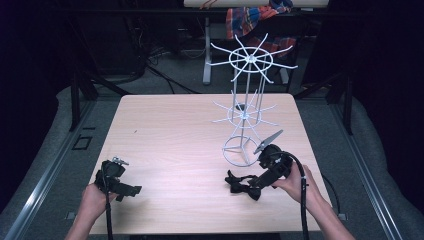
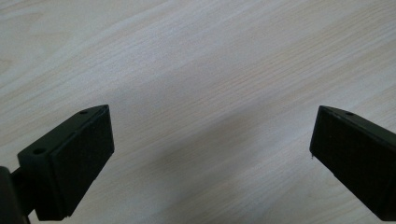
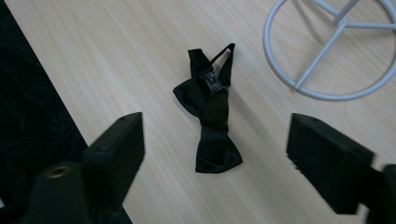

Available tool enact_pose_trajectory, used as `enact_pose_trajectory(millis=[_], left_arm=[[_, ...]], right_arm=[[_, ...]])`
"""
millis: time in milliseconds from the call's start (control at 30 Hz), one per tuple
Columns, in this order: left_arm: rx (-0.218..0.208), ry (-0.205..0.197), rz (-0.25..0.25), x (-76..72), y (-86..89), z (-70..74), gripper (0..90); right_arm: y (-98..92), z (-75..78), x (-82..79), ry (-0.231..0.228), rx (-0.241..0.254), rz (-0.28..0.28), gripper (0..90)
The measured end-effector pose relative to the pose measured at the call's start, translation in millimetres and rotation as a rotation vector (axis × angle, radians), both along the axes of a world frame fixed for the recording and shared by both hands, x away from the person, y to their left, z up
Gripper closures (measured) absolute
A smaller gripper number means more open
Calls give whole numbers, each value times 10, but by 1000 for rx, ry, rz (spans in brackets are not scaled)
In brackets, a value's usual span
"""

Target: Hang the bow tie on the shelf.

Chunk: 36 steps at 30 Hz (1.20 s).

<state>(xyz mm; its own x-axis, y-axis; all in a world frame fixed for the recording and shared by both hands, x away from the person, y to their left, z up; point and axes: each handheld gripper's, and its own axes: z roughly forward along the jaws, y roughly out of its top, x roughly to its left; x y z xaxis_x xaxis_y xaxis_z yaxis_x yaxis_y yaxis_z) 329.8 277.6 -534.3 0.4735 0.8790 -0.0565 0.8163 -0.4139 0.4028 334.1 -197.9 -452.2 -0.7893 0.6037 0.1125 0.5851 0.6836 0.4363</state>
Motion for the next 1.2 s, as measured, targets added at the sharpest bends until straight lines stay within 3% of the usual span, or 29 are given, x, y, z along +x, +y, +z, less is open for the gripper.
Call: enact_pose_trajectory(millis=[233,300,367,567,700,767,800,833,900,1200], left_arm=[[5,5,0,7,-15,-5,0],[6,5,-4,8,-16,-3,0],[5,5,-4,7,-12,-5,0],[3,4,-3,4,2,-8,0],[1,6,-5,3,-14,-5,0],[3,6,-7,4,-14,-5,0],[2,6,-5,3,-15,-5,0],[3,3,-5,3,-12,-6,0],[4,4,-5,3,-10,-6,0],[2,6,-6,3,-13,-5,0]], right_arm=[[124,-102,31,-2,-66,-1,449],[146,-124,43,-2,-66,-1,465],[183,-161,84,7,-97,9,508],[190,-191,103,24,-110,-2,564],[185,-232,112,47,-122,-11,647],[181,-237,113,50,-126,-10,691],[181,-246,109,59,-117,-12,756],[181,-254,99,53,-97,-23,763],[170,-231,103,48,-112,-10,806],[147,-131,56,-7,-84,-13,842]])
